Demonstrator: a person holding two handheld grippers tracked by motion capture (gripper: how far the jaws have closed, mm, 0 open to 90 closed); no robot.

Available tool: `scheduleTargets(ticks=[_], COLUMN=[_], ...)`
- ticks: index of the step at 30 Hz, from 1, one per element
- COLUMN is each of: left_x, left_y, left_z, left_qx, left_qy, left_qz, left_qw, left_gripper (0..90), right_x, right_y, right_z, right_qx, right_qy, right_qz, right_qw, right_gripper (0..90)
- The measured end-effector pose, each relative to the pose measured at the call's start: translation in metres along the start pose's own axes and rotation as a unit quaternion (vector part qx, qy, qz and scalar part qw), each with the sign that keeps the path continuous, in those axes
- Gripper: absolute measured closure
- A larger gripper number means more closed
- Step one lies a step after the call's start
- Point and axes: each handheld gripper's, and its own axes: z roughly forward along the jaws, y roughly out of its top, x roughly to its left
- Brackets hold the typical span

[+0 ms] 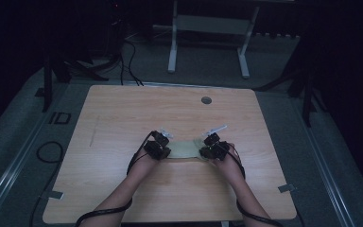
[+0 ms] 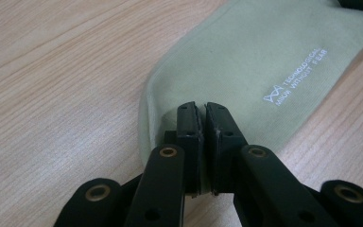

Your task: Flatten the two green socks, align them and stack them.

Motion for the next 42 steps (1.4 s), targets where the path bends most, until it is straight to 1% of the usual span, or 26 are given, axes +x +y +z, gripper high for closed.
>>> scheduleTargets(ticks=[3, 5, 6, 7, 8, 9, 10, 12, 13, 15, 16, 17, 18, 19, 20, 22, 24, 25, 27, 29, 33, 35, 39, 40, 41, 42], left_x=[0.0, -0.002, -0.004, -0.007, -0.008, -0.01, -0.011, -0.013, -0.014, -0.015, -0.015, -0.014, -0.013, -0.013, -0.013, -0.013, -0.012, -0.012, -0.012, -0.012, -0.013, -0.012, -0.009, -0.009, -0.007, -0.006], left_y=[0.001, 0.002, 0.002, 0.003, 0.004, 0.005, 0.005, 0.006, 0.005, 0.004, 0.002, 0.001, 0.001, 0.0, 0.0, -0.002, -0.003, -0.004, -0.005, -0.007, -0.014, -0.018, -0.029, -0.029, -0.033, -0.039], left_z=[-0.003, -0.007, -0.009, -0.013, -0.015, -0.019, -0.021, -0.025, -0.027, -0.029, -0.03, -0.03, -0.029, -0.029, -0.029, -0.03, -0.03, -0.03, -0.03, -0.031, -0.032, -0.032, -0.033, -0.033, -0.035, -0.038], left_qx=[-0.001, -0.007, -0.009, -0.015, -0.017, -0.022, -0.025, -0.031, -0.036, -0.04, -0.042, -0.04, -0.041, -0.042, -0.042, -0.046, -0.047, -0.045, -0.045, -0.048, -0.049, -0.045, -0.048, -0.048, -0.051, -0.054], left_qy=[-0.001, -0.003, -0.003, -0.004, -0.004, -0.005, -0.007, -0.006, -0.004, -0.004, -0.006, -0.006, -0.006, -0.004, -0.004, -0.004, -0.005, -0.005, -0.005, -0.007, -0.007, -0.015, -0.023, -0.023, -0.021, -0.022], left_qz=[0.002, 0.004, 0.007, 0.007, 0.008, 0.007, 0.005, 0.004, 0.005, 0.007, 0.009, 0.003, 0.001, 0.002, 0.002, -0.002, -0.005, -0.007, -0.007, -0.01, -0.002, 0.001, -0.008, -0.008, -0.012, -0.018], left_qw=[1.0, 1.0, 0.9999, 0.9999, 0.9998, 0.9997, 0.9997, 0.9995, 0.9993, 0.9992, 0.9991, 0.9992, 0.9991, 0.9991, 0.9991, 0.9989, 0.9989, 0.9989, 0.999, 0.9988, 0.9988, 0.9989, 0.9985, 0.9985, 0.9984, 0.9981], left_gripper=[80.8, 76.6, 73.3, 68.9, 57.4, 53.2, 45.8, 36.0, 31.6, 25.6, 24.1, 21.8, 15.4, 14.8, 13.0, 7.8, 7.1, 6.0, 4.7, 3.1, 3.0, 3.6, 3.6, 3.6, 3.6, 3.6], right_x=[-0.002, -0.003, -0.003, -0.003, -0.002, -0.001, -0.001, 0.0, 0.0, 0.0, -0.001, -0.002, -0.003, -0.004, -0.004, -0.005, -0.005, -0.006, -0.007, -0.008, -0.012, -0.014, -0.021, -0.021, -0.023, -0.028], right_y=[0.0, 0.001, 0.001, 0.0, 0.0, 0.0, 0.0, -0.001, -0.002, -0.004, -0.005, -0.006, -0.007, -0.008, -0.008, -0.011, -0.013, -0.015, -0.016, -0.019, -0.025, -0.029, -0.037, -0.037, -0.04, -0.048], right_z=[-0.001, -0.004, -0.006, -0.008, -0.013, -0.014, -0.017, -0.021, -0.024, -0.029, -0.03, -0.032, -0.032, -0.033, -0.033, -0.034, -0.035, -0.035, -0.036, -0.037, -0.04, -0.042, -0.046, -0.046, -0.047, -0.05], right_qx=[0.0, 0.0, -0.006, -0.009, -0.017, -0.021, -0.027, -0.034, -0.041, -0.055, -0.058, -0.058, -0.052, -0.056, -0.056, -0.061, -0.067, -0.073, -0.077, -0.081, -0.08, -0.081, -0.081, -0.081, -0.082, -0.086], right_qy=[0.008, 0.009, 0.015, 0.019, 0.022, 0.026, 0.029, 0.027, 0.025, 0.02, 0.019, 0.022, 0.029, 0.029, 0.029, 0.029, 0.015, 0.015, 0.017, 0.008, 0.006, 0.005, -0.001, -0.001, -0.004, -0.006], right_qz=[0.002, 0.004, 0.003, 0.002, 0.001, -0.002, -0.003, -0.004, -0.004, -0.004, -0.003, 0.002, 0.0, -0.005, -0.005, -0.008, -0.019, -0.02, -0.017, -0.017, -0.016, -0.012, -0.011, -0.011, -0.01, -0.008], right_qw=[1.0, 0.9999, 0.9999, 0.9998, 0.9996, 0.9994, 0.9992, 0.9991, 0.9988, 0.9983, 0.9981, 0.9981, 0.9982, 0.998, 0.998, 0.9977, 0.9975, 0.997, 0.9968, 0.9965, 0.9966, 0.9967, 0.9966, 0.9966, 0.9966, 0.9962], right_gripper=[77.8, 73.2, 71.8, 69.3, 63.0, 58.9, 50.9, 43.8, 39.3, 36.2, 33.9, 29.2, 21.5, 17.8, 17.8, 14.0, 13.6, 13.5, 13.1, 12.8, 12.8, 12.8, 12.8, 12.8, 12.8, 12.8])
